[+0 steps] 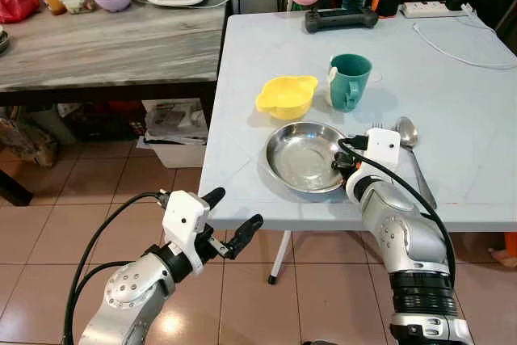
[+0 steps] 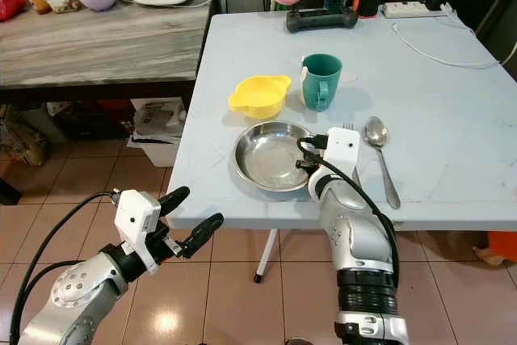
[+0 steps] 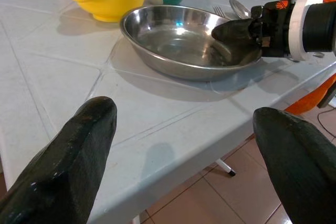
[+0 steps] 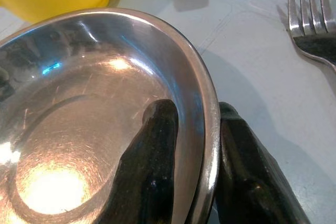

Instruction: Setting the table

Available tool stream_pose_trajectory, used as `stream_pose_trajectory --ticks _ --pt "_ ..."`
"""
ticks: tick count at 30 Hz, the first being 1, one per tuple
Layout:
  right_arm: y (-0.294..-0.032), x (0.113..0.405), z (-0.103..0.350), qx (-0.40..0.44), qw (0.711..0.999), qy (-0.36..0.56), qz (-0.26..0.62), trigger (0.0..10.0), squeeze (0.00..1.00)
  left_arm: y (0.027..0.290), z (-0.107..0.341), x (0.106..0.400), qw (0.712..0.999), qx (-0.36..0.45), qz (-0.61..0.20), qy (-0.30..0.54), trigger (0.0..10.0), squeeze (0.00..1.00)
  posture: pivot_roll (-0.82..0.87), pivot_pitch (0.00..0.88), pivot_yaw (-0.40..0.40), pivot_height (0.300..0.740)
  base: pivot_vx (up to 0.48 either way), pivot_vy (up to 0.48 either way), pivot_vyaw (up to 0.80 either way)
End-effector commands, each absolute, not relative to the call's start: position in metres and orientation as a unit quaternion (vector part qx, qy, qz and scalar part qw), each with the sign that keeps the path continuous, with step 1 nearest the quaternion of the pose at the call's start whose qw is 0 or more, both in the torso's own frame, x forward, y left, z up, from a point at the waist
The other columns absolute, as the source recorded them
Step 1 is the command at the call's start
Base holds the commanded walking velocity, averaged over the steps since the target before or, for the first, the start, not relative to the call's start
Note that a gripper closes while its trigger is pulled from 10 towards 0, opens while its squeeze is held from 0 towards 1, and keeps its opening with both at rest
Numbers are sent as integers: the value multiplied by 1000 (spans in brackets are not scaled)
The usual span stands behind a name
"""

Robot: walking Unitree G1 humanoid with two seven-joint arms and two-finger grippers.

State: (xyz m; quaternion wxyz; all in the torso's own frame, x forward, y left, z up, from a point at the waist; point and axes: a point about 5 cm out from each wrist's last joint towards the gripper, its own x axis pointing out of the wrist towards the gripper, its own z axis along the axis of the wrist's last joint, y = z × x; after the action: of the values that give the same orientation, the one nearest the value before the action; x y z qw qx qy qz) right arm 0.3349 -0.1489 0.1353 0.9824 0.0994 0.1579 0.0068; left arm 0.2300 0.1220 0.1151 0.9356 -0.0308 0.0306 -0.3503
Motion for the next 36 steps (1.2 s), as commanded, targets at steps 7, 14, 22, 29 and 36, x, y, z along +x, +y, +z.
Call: stream_pose_trajectory --ticks 7,14,22,29,36 --pt "-147 332 120 130 970 205 4 0 0 123 115 230 936 -26 -350 30 10000 0 -102 106 57 740 0 0 0" --pt "-139 333 127 157 970 180 37 0 0 138 118 241 962 -23 -272 10 10000 0 -97 96 52 740 0 0 0" --pt "-128 327 143 158 976 123 88 0 0 169 123 255 991 -36 -124 -19 10000 0 -94 97 43 740 0 0 0" --pt "-133 322 154 148 983 69 88 4941 0 178 118 256 996 -52 -76 -16 10000 0 -94 98 44 740 0 0 0" --pt "-135 320 156 122 988 56 83 10000 0 178 118 259 996 -61 -69 -16 10000 0 -101 104 46 740 0 0 0"
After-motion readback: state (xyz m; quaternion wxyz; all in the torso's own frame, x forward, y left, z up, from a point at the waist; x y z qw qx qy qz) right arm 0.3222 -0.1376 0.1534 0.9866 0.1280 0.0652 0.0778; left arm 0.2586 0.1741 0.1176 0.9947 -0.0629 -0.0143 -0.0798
